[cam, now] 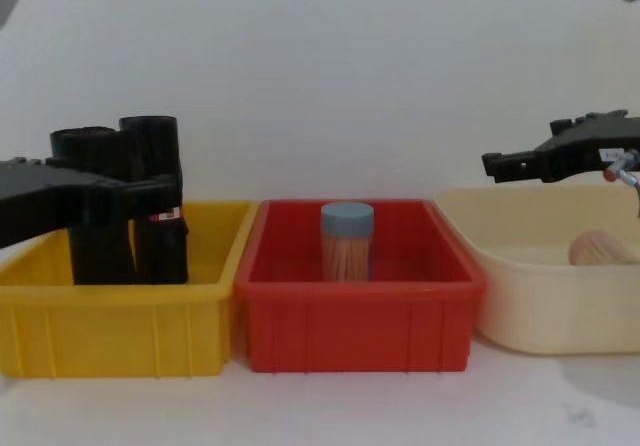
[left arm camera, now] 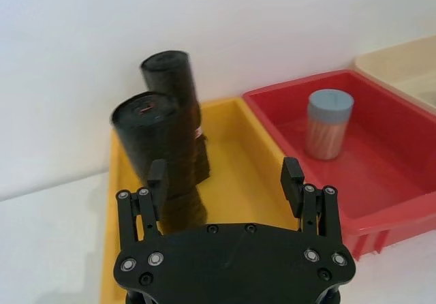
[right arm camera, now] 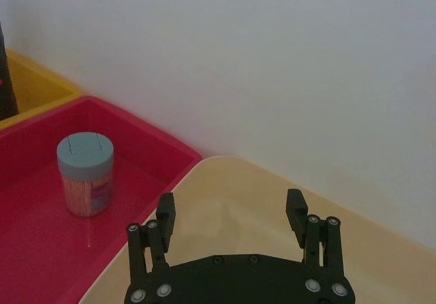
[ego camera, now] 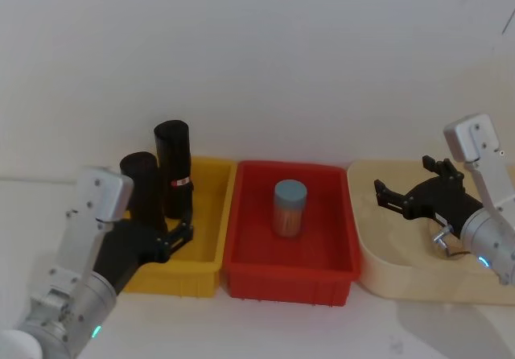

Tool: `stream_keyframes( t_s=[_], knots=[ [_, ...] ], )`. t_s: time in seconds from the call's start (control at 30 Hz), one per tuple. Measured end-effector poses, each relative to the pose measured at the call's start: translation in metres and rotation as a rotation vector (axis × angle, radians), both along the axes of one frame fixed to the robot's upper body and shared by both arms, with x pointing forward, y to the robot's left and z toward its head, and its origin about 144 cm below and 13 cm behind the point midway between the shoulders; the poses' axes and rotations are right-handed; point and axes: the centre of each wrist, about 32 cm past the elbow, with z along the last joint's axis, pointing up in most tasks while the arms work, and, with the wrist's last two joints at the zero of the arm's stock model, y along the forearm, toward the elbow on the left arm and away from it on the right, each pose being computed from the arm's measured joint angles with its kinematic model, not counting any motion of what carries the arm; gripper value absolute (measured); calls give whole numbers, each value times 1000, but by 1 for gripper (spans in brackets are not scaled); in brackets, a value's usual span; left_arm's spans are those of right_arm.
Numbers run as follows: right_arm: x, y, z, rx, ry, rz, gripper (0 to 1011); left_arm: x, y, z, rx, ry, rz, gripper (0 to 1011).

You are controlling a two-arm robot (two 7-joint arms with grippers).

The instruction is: Pick up the garbage bag with the one hand and transfer it to the other hand.

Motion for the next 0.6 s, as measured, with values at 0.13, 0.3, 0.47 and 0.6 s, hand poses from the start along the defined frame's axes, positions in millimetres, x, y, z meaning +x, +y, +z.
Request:
stream_keyframes(
  t_s=[0.13, 0.3, 0.47, 0.6],
  knots=[
    [0, 0, 0, 0, 0, 0, 1000, 1, 5, 2, -2, 14, 24, 1000],
    [0, 0, 0, 0, 0, 0, 1000, 8, 13, 6, 0, 29, 48, 1000],
    [0, 0, 0, 0, 0, 0, 1000, 18, 22, 8, 7, 42, 54, 1000],
    [0, 0, 0, 0, 0, 0, 1000, 28, 27, 10, 9, 52, 51, 1000]
  ],
)
